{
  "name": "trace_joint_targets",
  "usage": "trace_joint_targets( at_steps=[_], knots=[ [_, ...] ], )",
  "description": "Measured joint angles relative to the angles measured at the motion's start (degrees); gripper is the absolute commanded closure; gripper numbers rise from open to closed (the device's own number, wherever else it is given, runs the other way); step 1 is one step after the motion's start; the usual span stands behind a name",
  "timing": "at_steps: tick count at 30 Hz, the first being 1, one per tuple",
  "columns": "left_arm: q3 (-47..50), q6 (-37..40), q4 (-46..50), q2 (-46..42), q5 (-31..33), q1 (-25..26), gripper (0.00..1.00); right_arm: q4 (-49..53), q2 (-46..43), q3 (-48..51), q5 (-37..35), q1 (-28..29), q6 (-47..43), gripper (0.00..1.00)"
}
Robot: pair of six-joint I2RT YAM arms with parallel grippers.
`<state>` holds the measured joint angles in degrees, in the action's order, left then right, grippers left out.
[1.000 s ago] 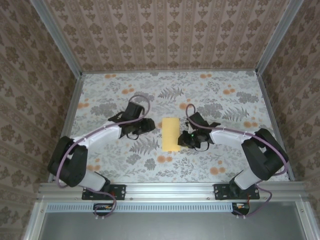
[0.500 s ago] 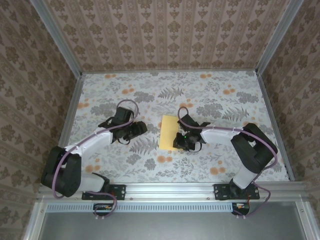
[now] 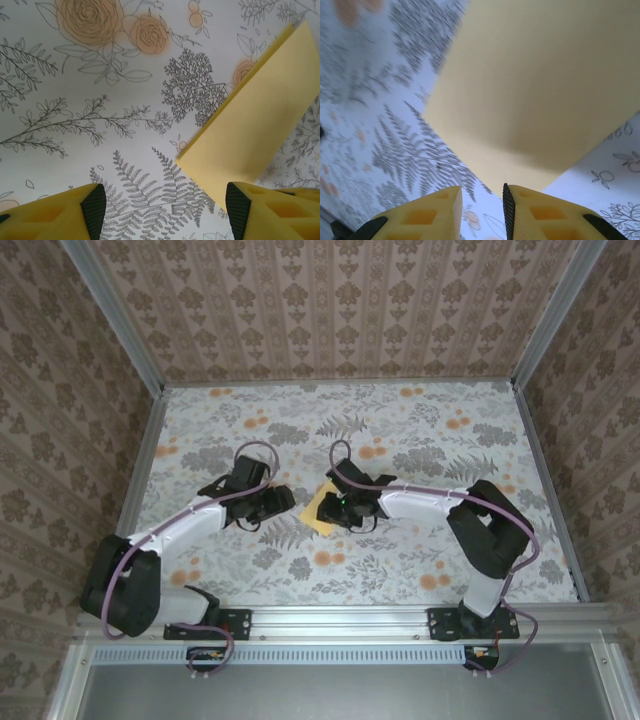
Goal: Fold a paper plane with a square sheet of paper (pick it up from the middle)
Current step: Rotate the square sheet of paper at the center of the table.
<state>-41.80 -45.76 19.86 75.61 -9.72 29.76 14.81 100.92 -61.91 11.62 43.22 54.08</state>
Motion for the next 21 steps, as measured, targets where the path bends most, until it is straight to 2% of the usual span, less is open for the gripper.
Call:
trace_joint_targets(
  at_steps=[6,13,18,21],
  knots=[
    [-2.2,0.2,1.7,0.6,1.9,3.1,0.33,4.9,1.1,-7.1,-2.3,-3.5,-4.9,0.68],
    [-4.5,-0.2,2.1,2.3,3.4,6.3,0.32,10.8,12.0,-18.7,-5.5,-7.7,-8.5,0.68],
    [-5.6,-1.0,2.2,4.9,3.7,8.3,0.32,14.6,17.9,-21.2,-7.2,-10.8,-9.0,0.68],
    [-6.8,-1.0,2.3,6.6,3.8,9.6,0.32,15.5,17.9,-21.5,-8.3,-12.0,-8.9,0.68]
  ],
)
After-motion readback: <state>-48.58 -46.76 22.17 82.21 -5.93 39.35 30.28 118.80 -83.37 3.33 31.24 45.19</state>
